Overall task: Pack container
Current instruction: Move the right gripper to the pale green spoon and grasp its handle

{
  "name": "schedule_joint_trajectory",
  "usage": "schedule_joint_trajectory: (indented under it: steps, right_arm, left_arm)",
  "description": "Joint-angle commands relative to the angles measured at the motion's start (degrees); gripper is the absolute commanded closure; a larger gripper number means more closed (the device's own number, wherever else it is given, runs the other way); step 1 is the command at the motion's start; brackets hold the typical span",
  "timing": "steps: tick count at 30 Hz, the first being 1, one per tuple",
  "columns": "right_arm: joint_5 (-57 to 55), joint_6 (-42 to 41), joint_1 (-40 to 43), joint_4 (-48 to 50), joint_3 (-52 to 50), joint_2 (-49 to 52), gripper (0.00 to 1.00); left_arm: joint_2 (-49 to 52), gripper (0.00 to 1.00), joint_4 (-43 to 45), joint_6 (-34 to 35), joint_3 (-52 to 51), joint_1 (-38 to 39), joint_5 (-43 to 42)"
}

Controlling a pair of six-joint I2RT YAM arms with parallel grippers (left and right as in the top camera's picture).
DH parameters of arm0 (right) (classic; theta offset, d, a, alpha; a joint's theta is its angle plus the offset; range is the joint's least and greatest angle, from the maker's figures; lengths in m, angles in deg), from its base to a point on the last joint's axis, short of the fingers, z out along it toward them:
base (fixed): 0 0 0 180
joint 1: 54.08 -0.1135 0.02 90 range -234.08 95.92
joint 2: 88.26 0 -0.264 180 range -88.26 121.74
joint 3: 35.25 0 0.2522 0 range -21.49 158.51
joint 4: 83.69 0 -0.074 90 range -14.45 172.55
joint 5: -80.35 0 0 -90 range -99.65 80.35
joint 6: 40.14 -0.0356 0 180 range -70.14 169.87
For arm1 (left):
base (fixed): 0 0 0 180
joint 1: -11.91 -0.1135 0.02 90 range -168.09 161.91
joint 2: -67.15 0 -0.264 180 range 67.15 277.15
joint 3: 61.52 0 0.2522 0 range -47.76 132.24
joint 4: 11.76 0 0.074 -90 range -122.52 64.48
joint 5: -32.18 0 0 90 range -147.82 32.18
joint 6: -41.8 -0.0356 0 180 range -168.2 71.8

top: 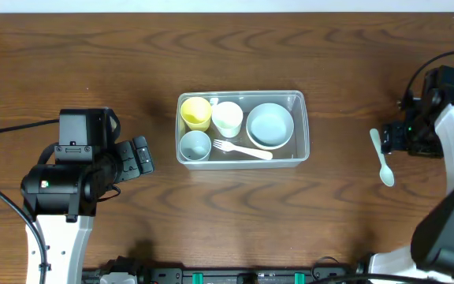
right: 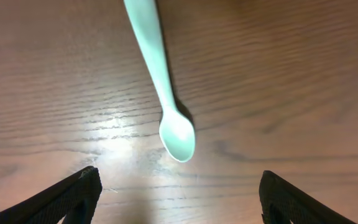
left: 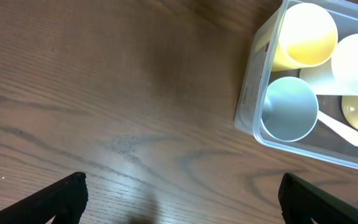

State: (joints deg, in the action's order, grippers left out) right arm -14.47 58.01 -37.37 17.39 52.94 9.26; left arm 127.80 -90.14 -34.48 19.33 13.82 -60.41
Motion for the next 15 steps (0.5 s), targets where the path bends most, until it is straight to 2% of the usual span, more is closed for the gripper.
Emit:
schedule_joint_trajectory:
  steps: [1,9,15]
  right_arm:
    - [0.5,2.3,0.1,-0.1,-0.4,4.1,0.18]
    - [0.6,2.2,0.1,0.5,-0.4,12.1,0.19]
    - [0.6,2.2,0.1,3.2,-1.1,13.8,0.19]
  left_arm:
    - [0.0,0.02,0.0,0.1,-0.2,-0.3,0.7]
    - [0.0,0.02,0.0,0.1,-0.2,-0.3,0.7]
    - [0.0,0.02,0.0,0.1,-0.2,-0.3,0.7]
